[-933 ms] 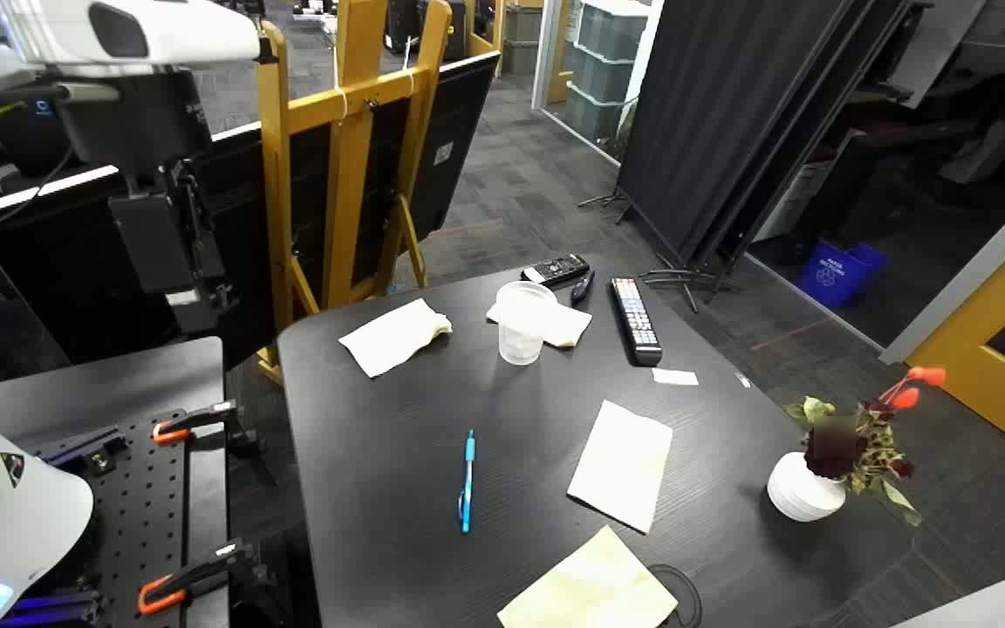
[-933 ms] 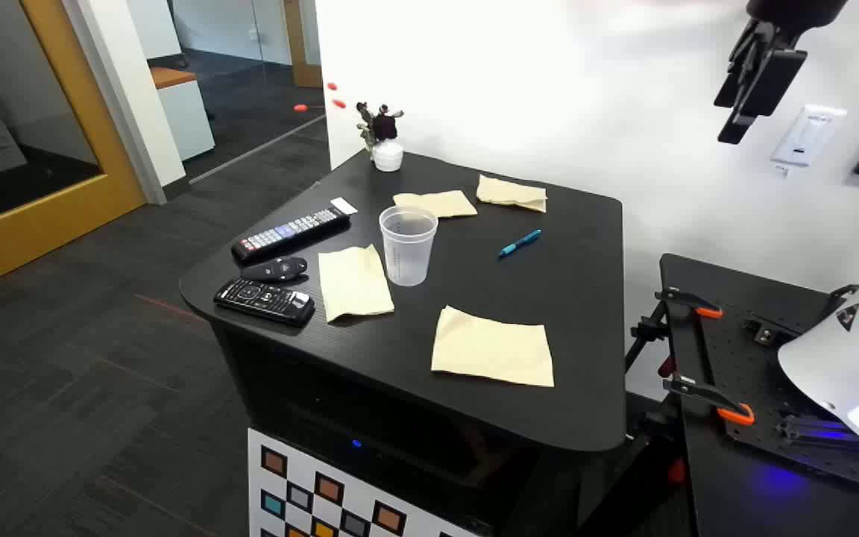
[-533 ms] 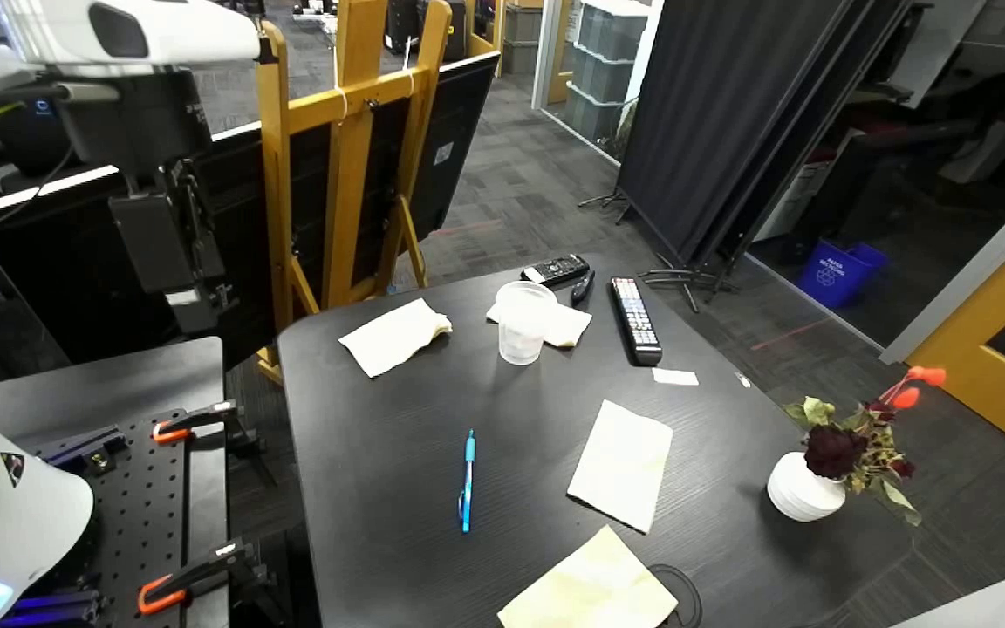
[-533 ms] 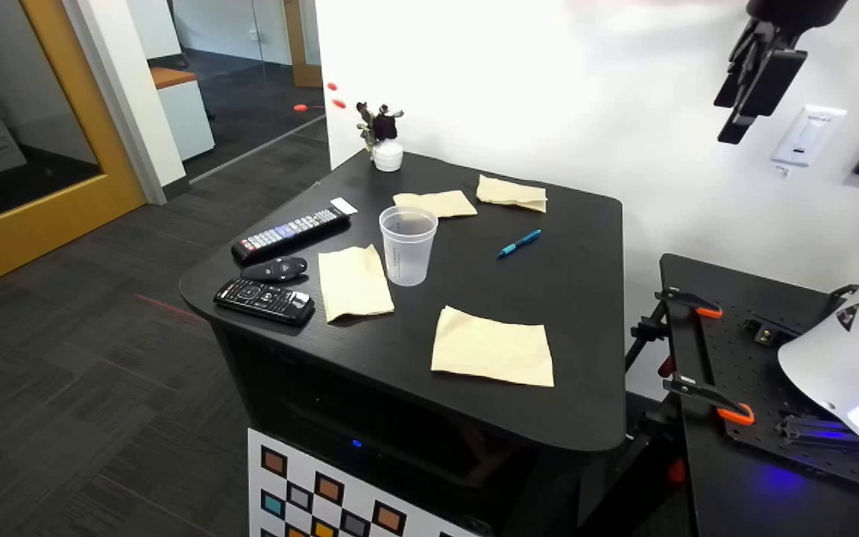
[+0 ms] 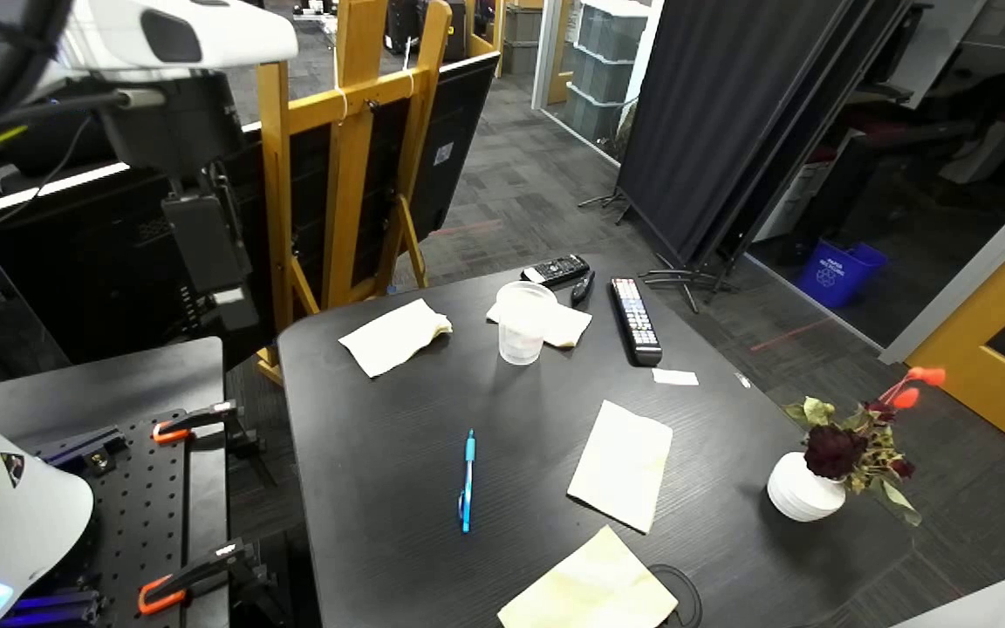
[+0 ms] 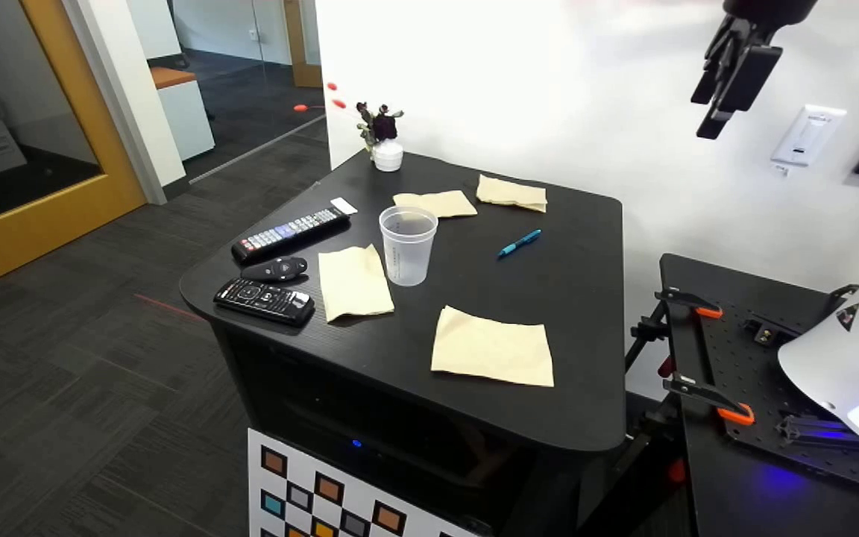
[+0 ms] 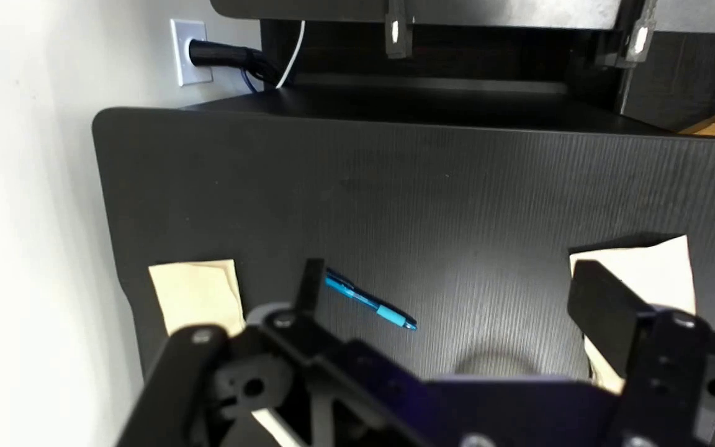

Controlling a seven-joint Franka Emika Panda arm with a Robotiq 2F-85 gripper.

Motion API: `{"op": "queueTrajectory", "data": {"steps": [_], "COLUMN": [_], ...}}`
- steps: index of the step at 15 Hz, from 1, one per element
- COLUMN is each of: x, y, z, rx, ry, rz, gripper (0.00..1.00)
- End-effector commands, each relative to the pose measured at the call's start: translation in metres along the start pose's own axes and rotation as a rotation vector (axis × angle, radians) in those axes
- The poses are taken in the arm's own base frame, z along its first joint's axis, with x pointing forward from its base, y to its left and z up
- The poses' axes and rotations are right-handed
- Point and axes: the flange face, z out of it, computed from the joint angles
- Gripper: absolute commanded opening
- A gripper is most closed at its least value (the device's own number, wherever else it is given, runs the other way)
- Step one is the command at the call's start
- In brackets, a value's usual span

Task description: Put the green pen in the cup

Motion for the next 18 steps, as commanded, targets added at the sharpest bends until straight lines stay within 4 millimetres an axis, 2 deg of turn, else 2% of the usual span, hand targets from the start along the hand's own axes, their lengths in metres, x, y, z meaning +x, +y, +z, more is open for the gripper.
{"op": "queueTrajectory", "data": {"steps": [1, 5, 6, 8, 12, 16, 18], "x": [0.040, 0.067, 0.047, 0.052, 0.050, 0.074, 0.086], "y": [0.016, 0.031, 0.023, 0.026, 0.025, 0.030, 0.032], "z": [0.006, 0.018, 0.015, 0.021, 0.018, 0.026, 0.038], "rx": [0.011, 0.053, 0.049, 0.055, 0.053, 0.015, -0.012], "ry": [0.009, -0.018, 0.005, -0.010, -0.003, 0.068, 0.081], "rz": [-0.108, -0.270, -0.206, -0.213, -0.215, -0.263, -0.300], "gripper": [1.00, 1.00, 1.00, 1.00, 1.00, 1.00, 1.00]}}
